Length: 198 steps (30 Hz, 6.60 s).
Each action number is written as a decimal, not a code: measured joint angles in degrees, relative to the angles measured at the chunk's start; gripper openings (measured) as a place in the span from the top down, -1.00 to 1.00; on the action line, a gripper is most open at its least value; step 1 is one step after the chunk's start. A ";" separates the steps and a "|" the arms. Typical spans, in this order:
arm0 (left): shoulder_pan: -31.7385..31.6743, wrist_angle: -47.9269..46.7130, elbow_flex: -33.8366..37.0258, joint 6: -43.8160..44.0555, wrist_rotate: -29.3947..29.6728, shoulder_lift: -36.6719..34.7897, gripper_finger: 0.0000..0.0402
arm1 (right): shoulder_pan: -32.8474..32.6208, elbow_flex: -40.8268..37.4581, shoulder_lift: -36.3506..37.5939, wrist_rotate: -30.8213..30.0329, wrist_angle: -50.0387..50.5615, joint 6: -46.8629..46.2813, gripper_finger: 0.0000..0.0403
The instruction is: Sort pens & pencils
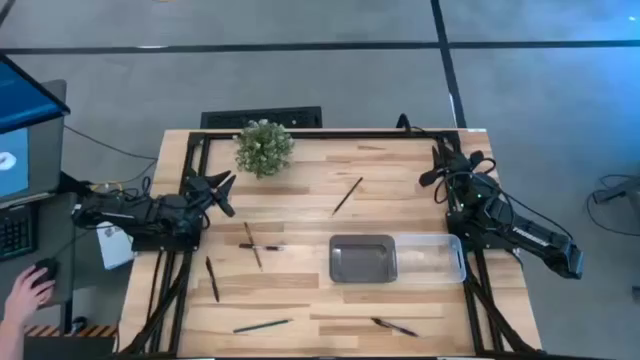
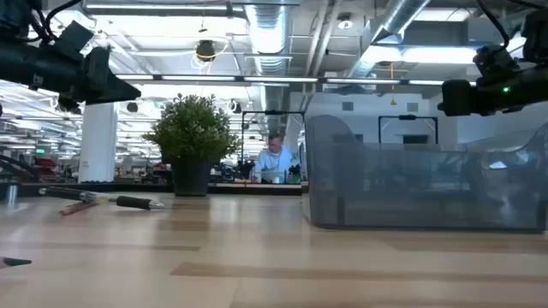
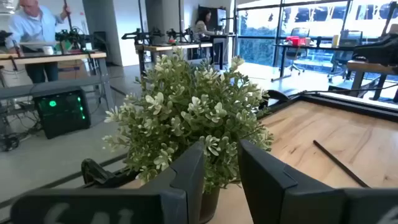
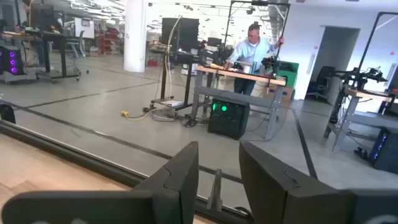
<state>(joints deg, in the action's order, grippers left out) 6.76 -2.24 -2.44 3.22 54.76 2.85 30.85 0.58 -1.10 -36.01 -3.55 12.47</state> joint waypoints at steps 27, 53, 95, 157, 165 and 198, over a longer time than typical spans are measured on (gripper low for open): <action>-0.01 0.00 -0.01 0.00 0.00 0.00 0.55 | -0.02 0.00 -0.02 0.00 0.00 0.00 0.32; -0.02 0.00 -0.01 0.00 0.00 0.00 0.55 | 0.00 0.00 0.00 0.00 0.00 0.00 0.32; 0.00 0.00 0.00 0.00 0.00 0.00 0.55 | -0.02 -0.01 -0.02 0.01 0.00 0.00 0.32; -0.02 0.00 0.00 -1.03 0.01 0.00 0.55 | -42.39 84.35 -68.40 19.67 69.92 -34.81 0.34; -0.01 0.00 -0.01 -1.05 0.03 0.00 0.55 | -57.51 84.48 -75.93 19.56 78.44 -62.16 0.34; 0.00 0.00 0.02 -0.59 1.55 -0.02 0.55 | -78.26 84.41 -108.63 32.93 67.14 -98.83 0.17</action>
<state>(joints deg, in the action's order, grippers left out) 6.76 -2.24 -2.42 2.63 56.31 2.83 -47.41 84.99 -109.73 -3.08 63.59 -86.36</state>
